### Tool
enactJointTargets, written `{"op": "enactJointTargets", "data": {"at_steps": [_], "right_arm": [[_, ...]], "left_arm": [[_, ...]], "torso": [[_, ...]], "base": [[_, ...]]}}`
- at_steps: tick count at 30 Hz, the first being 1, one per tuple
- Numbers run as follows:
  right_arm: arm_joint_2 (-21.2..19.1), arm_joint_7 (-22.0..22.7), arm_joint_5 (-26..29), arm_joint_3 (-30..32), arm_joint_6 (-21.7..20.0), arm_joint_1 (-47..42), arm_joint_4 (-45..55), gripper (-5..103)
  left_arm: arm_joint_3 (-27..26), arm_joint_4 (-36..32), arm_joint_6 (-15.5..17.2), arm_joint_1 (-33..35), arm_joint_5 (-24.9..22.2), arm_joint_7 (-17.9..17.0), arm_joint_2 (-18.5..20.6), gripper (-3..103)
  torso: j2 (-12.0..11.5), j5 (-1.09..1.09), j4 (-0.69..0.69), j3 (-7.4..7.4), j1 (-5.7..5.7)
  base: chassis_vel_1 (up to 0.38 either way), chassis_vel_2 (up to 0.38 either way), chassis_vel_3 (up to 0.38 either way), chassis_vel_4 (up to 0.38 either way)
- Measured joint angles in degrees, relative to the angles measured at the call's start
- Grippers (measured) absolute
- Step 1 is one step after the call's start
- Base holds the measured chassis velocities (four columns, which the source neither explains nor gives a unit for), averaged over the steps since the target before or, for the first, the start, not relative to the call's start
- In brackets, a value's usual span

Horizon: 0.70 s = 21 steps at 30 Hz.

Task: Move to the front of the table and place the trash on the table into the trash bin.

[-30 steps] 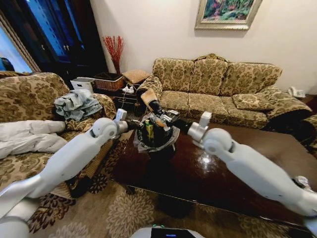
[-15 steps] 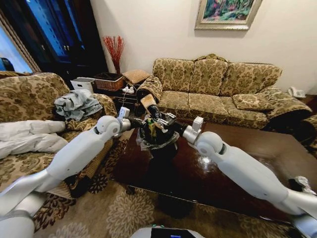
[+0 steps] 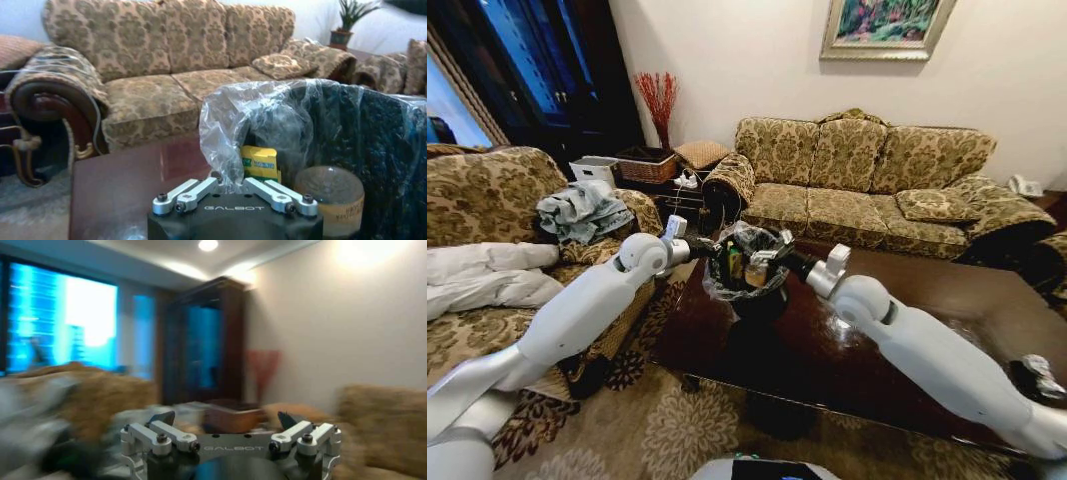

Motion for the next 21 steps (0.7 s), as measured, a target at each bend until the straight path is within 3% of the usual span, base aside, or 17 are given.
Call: {"op": "enactJointTargets", "data": {"at_steps": [2,3,5,6,9,10,14,21], "right_arm": [[-2.16,1.49,-0.23,7.34,-1.61,-5.17,1.24,100],[-2.16,1.49,-0.23,7.34,-1.61,-5.17,1.24,100],[-2.75,4.23,-0.76,15.86,-3.75,-13.04,1.79,100],[-2.75,4.23,-0.76,15.86,-3.75,-13.04,1.79,100],[-1.02,4.51,-3.13,31.0,-7.39,-25.4,2.62,100],[-1.02,4.51,-3.13,31.0,-7.39,-25.4,2.62,100],[2.47,1.86,-5.29,44.98,-8.88,-39.81,5.07,100],[6.39,0.38,-7.81,51.87,-8.25,-46.8,5.79,100]], "left_arm": [[-2.99,-2.74,-0.48,3.27,1.71,-0.47,0.63,2],[-2.99,-2.74,-0.48,3.27,1.71,-0.47,0.63,2],[-6.01,-5.43,-0.71,5.83,2.53,-1.08,0.85,2],[-6.01,-5.43,-0.71,5.83,2.53,-1.08,0.85,2],[-8.81,-9.35,-0.88,8.18,2.61,-3.16,1.82,2],[-8.81,-9.35,-0.88,8.18,2.61,-3.16,1.82,2],[-9.99,-13.24,-0.94,10.57,3.15,-4.41,3.2,2],[-9.52,-14.6,-0.95,11.17,3.51,-4.99,2.89,2]], "torso": [[0.01,0.01,0.01,-0.01,-0.02],[0.01,0.01,0.01,-0.01,-0.02],[0.01,0.02,0.01,-0.01,-0.02],[0.01,0.02,0.01,-0.01,-0.02],[0.01,0.04,-0.02,-0.01,-0.01],[0.01,0.04,-0.02,-0.01,-0.01],[0.01,0.04,-0.02,-0.01,-0.02],[0.01,0.04,0.0,-0.01,-0.02]], "base": [[0.0,0.0,0.0,0.0],[0.0,0.0,0.0,0.0],[0.0,0.0,0.0,0.0],[0.0,0.0,0.0,0.0],[0.0,0.0,0.0,0.0],[0.0,0.0,0.0,0.0],[0.0,0.0,0.0,0.0],[-0.012,-0.021,0.008,0.012]]}}
